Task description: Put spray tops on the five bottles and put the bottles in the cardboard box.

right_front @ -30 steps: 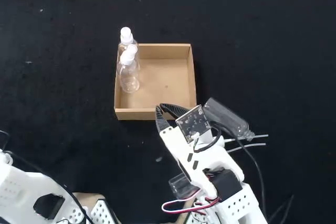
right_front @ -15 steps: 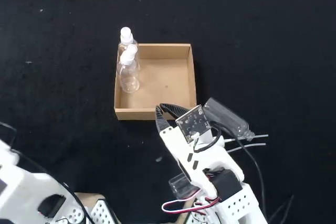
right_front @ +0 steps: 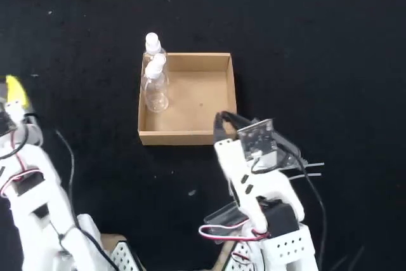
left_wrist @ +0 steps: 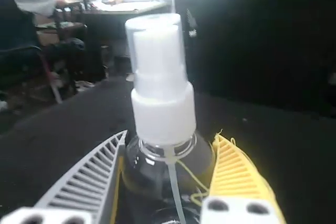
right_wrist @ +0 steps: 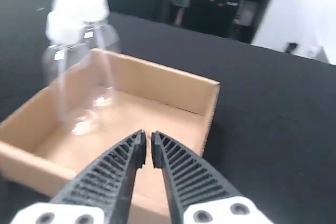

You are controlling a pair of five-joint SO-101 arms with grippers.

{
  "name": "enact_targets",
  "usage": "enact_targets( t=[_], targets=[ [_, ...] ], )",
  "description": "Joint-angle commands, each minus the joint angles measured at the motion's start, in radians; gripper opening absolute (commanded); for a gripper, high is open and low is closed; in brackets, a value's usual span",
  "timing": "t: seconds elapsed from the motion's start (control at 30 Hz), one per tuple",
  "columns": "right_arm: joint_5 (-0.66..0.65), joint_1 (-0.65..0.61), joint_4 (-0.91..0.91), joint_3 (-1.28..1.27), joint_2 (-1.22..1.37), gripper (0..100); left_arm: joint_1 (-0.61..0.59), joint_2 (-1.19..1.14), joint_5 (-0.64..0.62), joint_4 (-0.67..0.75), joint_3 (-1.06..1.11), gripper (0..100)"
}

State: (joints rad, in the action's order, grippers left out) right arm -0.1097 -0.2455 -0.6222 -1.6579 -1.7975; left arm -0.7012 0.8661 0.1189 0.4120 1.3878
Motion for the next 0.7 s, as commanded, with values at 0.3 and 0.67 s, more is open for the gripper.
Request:
enact_targets(
  t=[0.3,0.67],
  targets=[
    [0.008,0.046,0.026,0.007,-0.099,1.1,0.483,0.56,-0.006,-0.44,0.025,4],
    [0.008,0.044,0.029,0.007,-0.099,1.1,0.711,0.73,-0.118,-0.608,0.051,4]
  ],
)
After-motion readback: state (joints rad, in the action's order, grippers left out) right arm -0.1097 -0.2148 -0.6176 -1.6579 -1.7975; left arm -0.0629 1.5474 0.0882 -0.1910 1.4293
